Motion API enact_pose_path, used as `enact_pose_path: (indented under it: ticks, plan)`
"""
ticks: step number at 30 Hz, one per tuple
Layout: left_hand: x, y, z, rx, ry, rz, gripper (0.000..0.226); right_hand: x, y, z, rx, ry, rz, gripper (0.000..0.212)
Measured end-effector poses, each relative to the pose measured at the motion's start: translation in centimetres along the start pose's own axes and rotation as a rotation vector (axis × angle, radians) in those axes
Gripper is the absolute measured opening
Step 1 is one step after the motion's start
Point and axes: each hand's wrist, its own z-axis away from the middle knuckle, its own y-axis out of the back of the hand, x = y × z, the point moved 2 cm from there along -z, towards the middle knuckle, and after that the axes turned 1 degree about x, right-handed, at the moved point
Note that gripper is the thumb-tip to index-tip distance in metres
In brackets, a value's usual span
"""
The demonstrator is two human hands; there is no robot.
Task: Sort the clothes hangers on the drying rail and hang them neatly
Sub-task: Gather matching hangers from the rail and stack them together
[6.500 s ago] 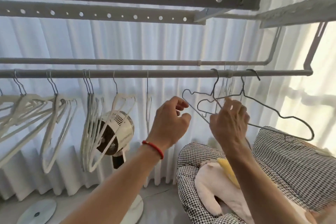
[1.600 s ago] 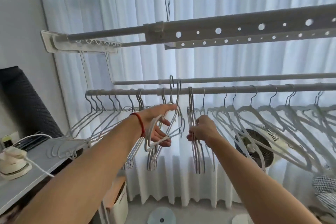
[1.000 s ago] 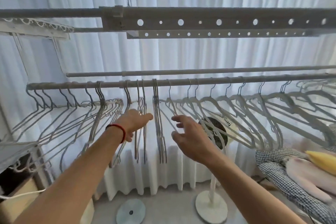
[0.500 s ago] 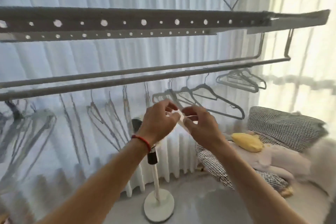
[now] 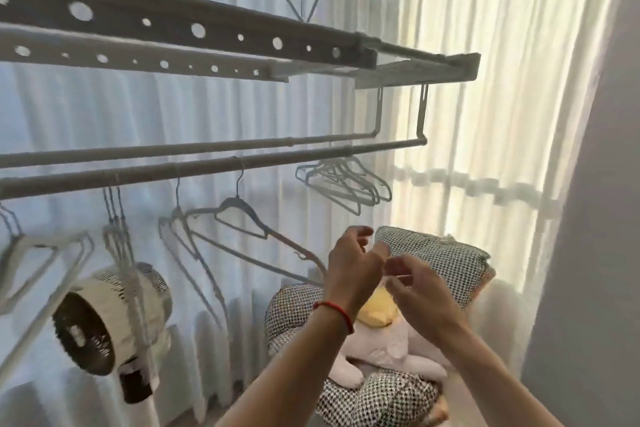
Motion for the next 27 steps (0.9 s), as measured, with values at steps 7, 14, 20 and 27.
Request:
enact_pose_path:
  ticks: [7,14,20,27]
  plan:
    - [-4.1,-10.5,-11.8,0.136,0.205,0.301,0.042,7.4,1.4,-14.7,-0.032,-0.042,0.106,0.011]
    - [-7.8,-12.7,-22.0,0.413,0.249,0.276,0.04,13.1,-0.2,-27.0,0.003,0.008,0.023,0.026]
    - [-11.1,-14.7,-29.0,0.609,0.202,0.124,0.045,14.8,-2.4,-36.6,0.027,0.136,-0.153,0.031]
    - [-11.7,-16.1,-36.3,0.75,0.227,-0.035,0.05,17.0,-4.0,-43.5,-0.054,0.214,-0.242,0.03]
